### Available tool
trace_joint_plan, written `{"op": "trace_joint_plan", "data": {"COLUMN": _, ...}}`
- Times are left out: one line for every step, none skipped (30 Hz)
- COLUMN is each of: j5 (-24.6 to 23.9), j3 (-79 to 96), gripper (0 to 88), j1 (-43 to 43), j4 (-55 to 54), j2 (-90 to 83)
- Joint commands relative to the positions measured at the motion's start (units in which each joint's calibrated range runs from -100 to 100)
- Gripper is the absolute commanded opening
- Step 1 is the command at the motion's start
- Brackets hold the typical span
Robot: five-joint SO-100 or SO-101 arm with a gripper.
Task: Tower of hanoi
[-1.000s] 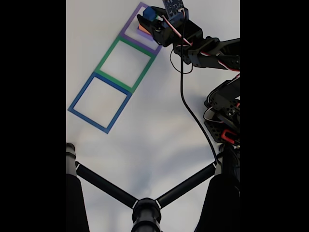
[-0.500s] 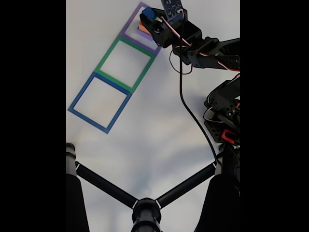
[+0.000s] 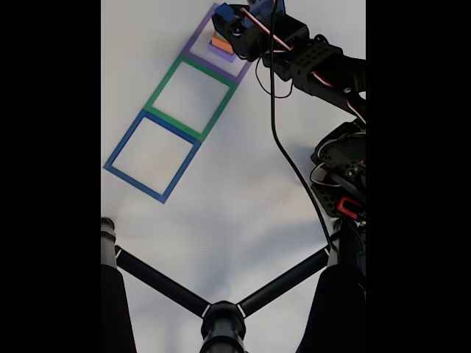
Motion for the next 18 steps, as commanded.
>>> {"op": "trace_joint_plan", "data": {"j5": 0.0, "j3": -13.1, "gripper": 0.8, "j1": -2.0, "j4": 21.5, "j2": -9.3}}
{"op": "trace_joint_plan", "data": {"j5": 0.0, "j3": -16.0, "gripper": 0.8, "j1": -2.4, "j4": 26.2, "j2": -10.2}}
{"op": "trace_joint_plan", "data": {"j5": 0.0, "j3": -19.0, "gripper": 0.8, "j1": -2.9, "j4": 30.7, "j2": -10.9}}
{"op": "trace_joint_plan", "data": {"j5": 0.0, "j3": -22.3, "gripper": 0.8, "j1": -3.4, "j4": 35.3, "j2": -11.7}}
{"op": "trace_joint_plan", "data": {"j5": 0.0, "j3": -25.0, "gripper": 0.8, "j1": -3.9, "j4": 39.1, "j2": -12.4}}
{"op": "trace_joint_plan", "data": {"j5": 0.0, "j3": -28.3, "gripper": 0.8, "j1": -4.6, "j4": 43.5, "j2": -13.0}}
{"op": "trace_joint_plan", "data": {"j5": 0.0, "j3": -31.2, "gripper": 0.8, "j1": -5.2, "j4": 47.3, "j2": -13.5}}
{"op": "trace_joint_plan", "data": {"j5": 0.0, "j3": -34.4, "gripper": 0.8, "j1": -5.9, "j4": 51.5, "j2": -13.9}}
{"op": "trace_joint_plan", "data": {"j5": 0.0, "j3": -37.5, "gripper": 0.8, "j1": -6.6, "j4": 55.4, "j2": -14.3}}
{"op": "trace_joint_plan", "data": {"j5": 0.0, "j3": -40.2, "gripper": 0.8, "j1": -7.2, "j4": 58.7, "j2": -14.6}}
{"op": "trace_joint_plan", "data": {"j5": 0.0, "j3": -42.3, "gripper": 0.8, "j1": -7.9, "j4": 61.6, "j2": -15.0}}
{"op": "trace_joint_plan", "data": {"j5": 0.0, "j3": -44.5, "gripper": 0.8, "j1": -8.6, "j4": 64.4, "j2": -15.5}}
{"op": "trace_joint_plan", "data": {"j5": 0.0, "j3": -46.3, "gripper": 0.8, "j1": -9.2, "j4": 66.9, "j2": -15.8}}
{"op": "trace_joint_plan", "data": {"j5": 0.0, "j3": -47.8, "gripper": 0.7, "j1": -9.8, "j4": 68.9, "j2": -16.5}}
{"op": "trace_joint_plan", "data": {"j5": 0.0, "j3": -48.9, "gripper": 0.7, "j1": -10.3, "j4": 70.6, "j2": -17.1}}
{"op": "trace_joint_plan", "data": {"j5": 0.0, "j3": -50.2, "gripper": 0.7, "j1": -10.8, "j4": 72.7, "j2": -17.7}}
{"op": "trace_joint_plan", "data": {"j5": 0.0, "j3": -51.6, "gripper": 0.7, "j1": -11.2, "j4": 74.8, "j2": -18.0}}
{"op": "trace_joint_plan", "data": {"j5": 0.0, "j3": -52.9, "gripper": 0.7, "j1": -11.7, "j4": 76.7, "j2": -18.4}}
